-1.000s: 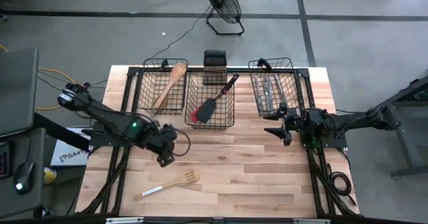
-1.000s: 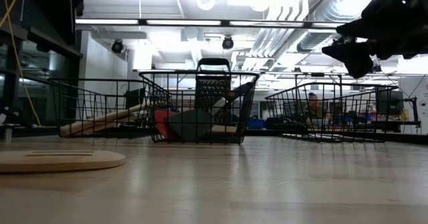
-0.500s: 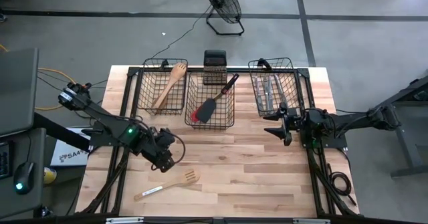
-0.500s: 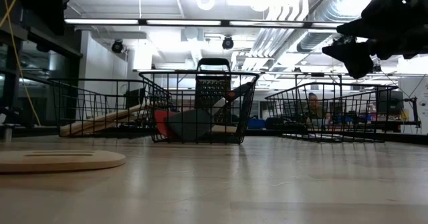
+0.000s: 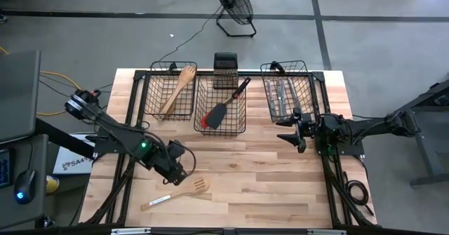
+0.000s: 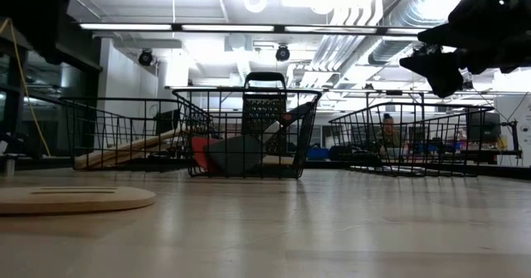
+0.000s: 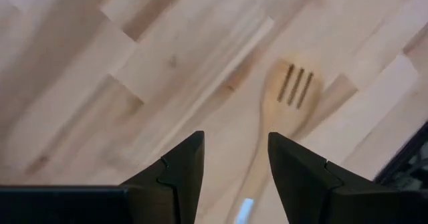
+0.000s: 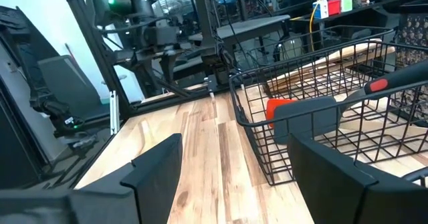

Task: Pick & Place Kitchen Items
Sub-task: Put the light brown wooden slotted serving spoon into the left wire basket

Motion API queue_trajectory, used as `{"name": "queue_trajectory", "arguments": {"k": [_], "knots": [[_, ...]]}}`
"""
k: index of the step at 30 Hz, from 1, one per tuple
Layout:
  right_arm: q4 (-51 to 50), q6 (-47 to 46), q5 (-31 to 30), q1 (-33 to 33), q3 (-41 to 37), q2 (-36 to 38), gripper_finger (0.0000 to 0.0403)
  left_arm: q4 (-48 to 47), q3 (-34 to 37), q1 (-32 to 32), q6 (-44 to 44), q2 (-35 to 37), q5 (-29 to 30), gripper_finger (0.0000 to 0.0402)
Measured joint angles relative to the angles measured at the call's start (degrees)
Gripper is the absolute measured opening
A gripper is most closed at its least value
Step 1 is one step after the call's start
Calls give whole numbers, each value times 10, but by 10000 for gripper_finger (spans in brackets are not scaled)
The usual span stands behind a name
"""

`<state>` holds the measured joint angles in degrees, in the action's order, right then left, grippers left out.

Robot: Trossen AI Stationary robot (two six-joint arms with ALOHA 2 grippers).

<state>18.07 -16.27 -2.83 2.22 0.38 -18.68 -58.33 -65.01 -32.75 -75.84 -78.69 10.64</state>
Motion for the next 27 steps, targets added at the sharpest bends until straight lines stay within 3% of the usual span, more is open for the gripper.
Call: {"name": "queue_trajectory", "arguments": {"k": [7, 17, 27], "knots": [[-3, 0, 0, 0, 0, 0, 263, 13, 0, -15, -66, -44, -29, 163], [-8, 0, 0, 0, -1, 0, 263, 54, 0, -28, -109, -111, -125, 163], [-8, 0, 0, 0, -1, 0, 263, 119, 0, -80, -93, -166, -133, 163]]}}
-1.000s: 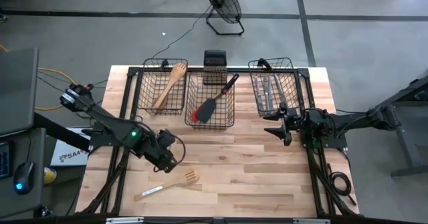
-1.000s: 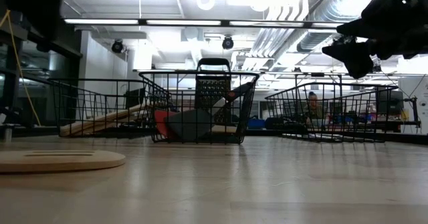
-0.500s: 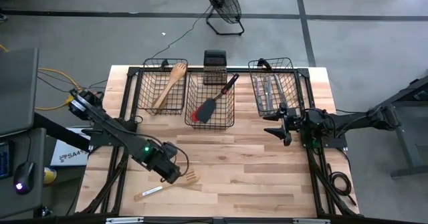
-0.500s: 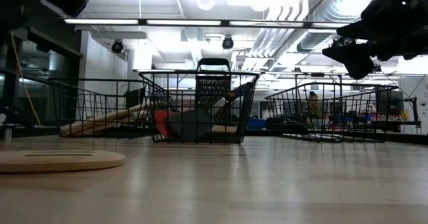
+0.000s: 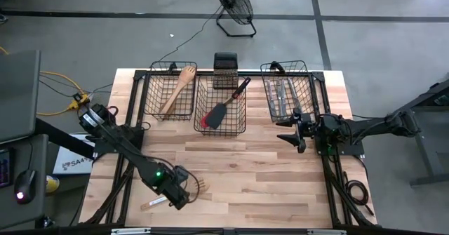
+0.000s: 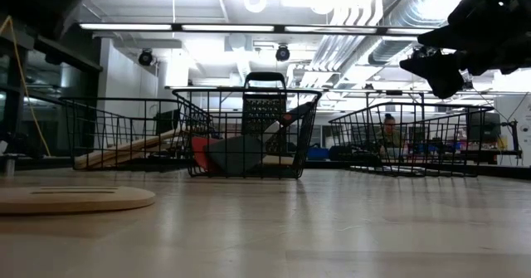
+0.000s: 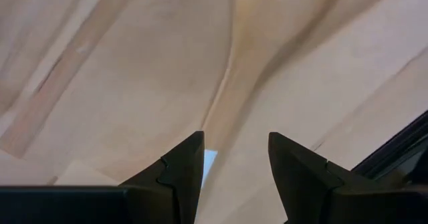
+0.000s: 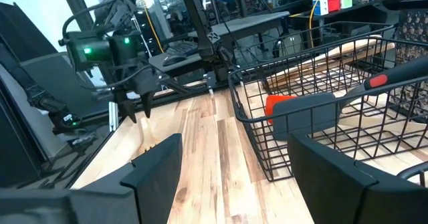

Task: Pick & Place Kitchen Items
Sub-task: Put the light brown wooden slotted serving spoon into the left wire basket

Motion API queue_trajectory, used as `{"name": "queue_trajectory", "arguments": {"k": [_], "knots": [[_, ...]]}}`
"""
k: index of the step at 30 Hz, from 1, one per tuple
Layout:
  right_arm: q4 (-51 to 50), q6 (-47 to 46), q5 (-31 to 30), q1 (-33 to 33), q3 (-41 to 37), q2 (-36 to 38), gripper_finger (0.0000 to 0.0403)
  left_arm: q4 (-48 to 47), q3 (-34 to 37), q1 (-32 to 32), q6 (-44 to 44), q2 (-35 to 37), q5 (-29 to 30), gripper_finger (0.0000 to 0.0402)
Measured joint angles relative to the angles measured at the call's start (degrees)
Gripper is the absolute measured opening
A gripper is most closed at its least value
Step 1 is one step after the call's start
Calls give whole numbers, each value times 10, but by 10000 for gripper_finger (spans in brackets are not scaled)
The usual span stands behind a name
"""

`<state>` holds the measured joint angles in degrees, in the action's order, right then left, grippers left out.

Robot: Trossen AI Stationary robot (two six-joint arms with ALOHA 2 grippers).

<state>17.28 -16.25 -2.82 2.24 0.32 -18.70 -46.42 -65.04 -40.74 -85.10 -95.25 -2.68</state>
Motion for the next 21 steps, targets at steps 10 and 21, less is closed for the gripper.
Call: {"name": "queue_trajectory", "arguments": {"k": [10, 21], "knots": [[0, 0, 0, 0, 0, 0, 263, 1, 0, -48, 63, -40, -3, 163], [0, 0, 0, 0, 0, 0, 263, -2, 0, -54, 72, -55, -5, 163]]}}
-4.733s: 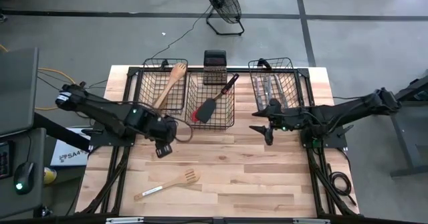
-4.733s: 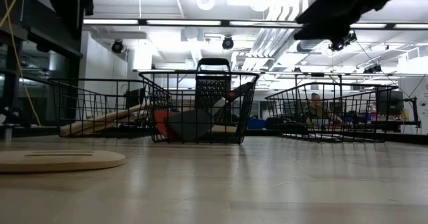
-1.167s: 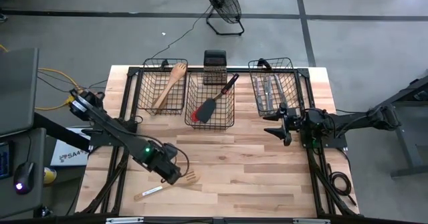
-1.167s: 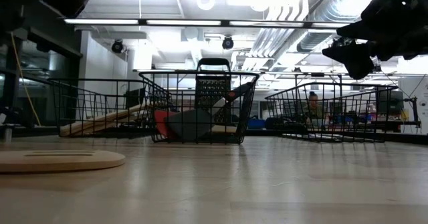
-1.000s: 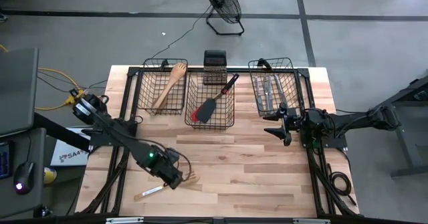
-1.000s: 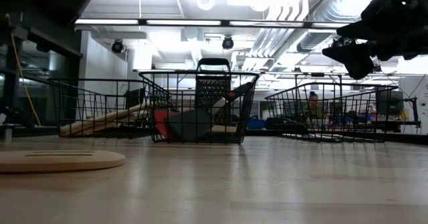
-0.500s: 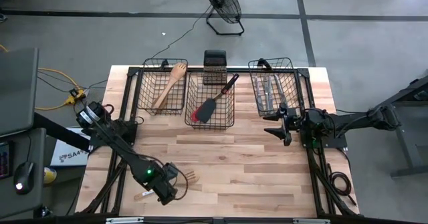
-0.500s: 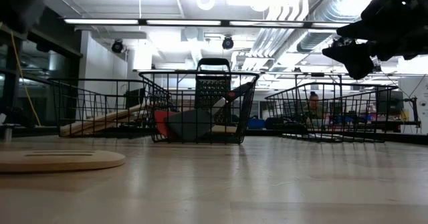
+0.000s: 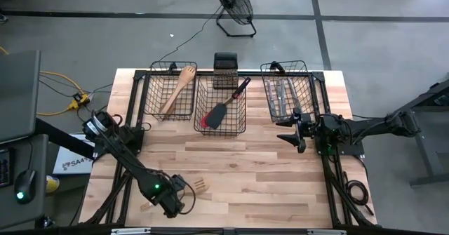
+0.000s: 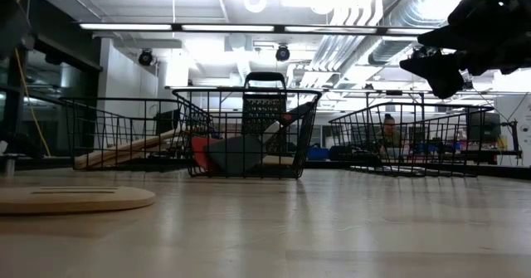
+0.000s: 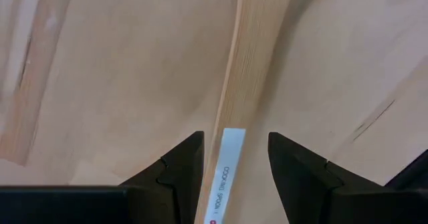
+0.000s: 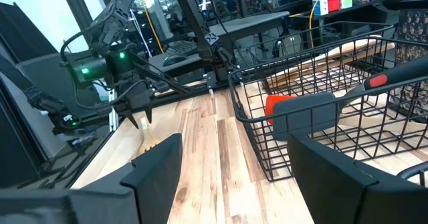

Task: Pick & Place Kitchen Items
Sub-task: Put the light brown wooden slotted serving spoon into the left wire basket

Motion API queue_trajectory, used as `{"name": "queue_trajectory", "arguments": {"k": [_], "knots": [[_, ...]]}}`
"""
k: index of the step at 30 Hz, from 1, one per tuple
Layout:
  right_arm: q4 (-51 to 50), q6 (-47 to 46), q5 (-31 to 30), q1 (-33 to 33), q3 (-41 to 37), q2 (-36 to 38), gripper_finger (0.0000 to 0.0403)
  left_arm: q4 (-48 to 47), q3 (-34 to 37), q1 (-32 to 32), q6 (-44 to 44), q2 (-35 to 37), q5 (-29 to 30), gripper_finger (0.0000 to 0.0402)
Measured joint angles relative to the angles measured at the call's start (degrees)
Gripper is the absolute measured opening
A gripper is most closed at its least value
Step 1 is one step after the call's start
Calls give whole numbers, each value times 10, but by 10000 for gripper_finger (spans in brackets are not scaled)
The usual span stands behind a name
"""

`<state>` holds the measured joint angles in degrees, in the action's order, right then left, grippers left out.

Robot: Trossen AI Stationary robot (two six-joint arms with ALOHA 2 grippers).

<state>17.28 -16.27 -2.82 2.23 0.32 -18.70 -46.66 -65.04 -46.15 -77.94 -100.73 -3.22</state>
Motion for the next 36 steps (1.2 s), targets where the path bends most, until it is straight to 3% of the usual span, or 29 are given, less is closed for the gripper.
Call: {"name": "queue_trajectory", "arguments": {"k": [15, 26, 36], "knots": [[-1, 0, 0, 0, 0, 0, 263, 0, -3, 0, 54, -50, -6, 161], [0, 0, 0, 0, 0, 0, 263, -2, -1, 0, 87, -52, -4, 71], [0, 0, 0, 0, 0, 0, 263, -11, -17, 0, 74, -53, 18, 71]]}}
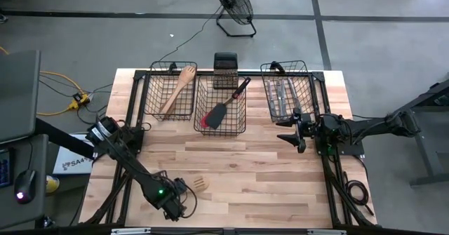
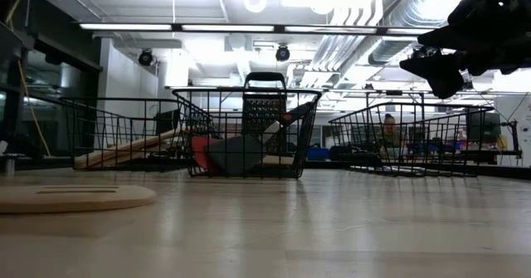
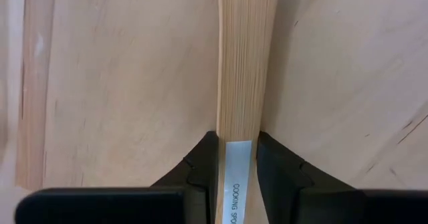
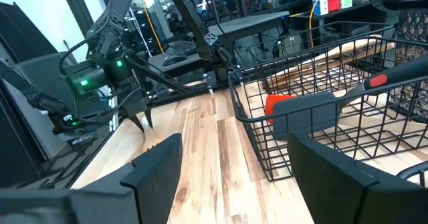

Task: Pick & Place Kitchen Items
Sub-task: Put the light brown wooden slotted serving spoon into the left wire basket

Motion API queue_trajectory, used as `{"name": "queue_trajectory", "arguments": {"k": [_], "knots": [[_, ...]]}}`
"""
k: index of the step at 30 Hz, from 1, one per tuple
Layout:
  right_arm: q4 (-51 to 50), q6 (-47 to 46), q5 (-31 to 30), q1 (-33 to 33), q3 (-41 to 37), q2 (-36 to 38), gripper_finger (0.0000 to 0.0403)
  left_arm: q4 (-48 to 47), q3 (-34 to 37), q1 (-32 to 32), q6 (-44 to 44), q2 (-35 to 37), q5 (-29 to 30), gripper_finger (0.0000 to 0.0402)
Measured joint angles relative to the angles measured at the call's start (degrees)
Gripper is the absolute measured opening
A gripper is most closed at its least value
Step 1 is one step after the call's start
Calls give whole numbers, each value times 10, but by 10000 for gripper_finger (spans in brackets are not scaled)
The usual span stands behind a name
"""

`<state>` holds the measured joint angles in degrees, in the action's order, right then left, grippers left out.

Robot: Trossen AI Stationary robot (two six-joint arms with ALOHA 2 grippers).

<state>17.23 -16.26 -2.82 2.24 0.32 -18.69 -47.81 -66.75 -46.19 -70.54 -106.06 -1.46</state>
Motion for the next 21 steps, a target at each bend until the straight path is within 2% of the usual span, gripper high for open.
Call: {"name": "queue_trajectory", "arguments": {"k": [12, 17, 21], "knots": [[0, 0, 0, 0, 0, 0, 263, -56, -135, 8, 48, -3, 110, 71], [-2, 0, 0, 0, 0, 0, 263, -179, -229, 20, 48, -3, 227, 71], [-3, 0, 0, 0, 0, 0, 263, -320, -316, 41, 35, -2, 329, 71]]}}
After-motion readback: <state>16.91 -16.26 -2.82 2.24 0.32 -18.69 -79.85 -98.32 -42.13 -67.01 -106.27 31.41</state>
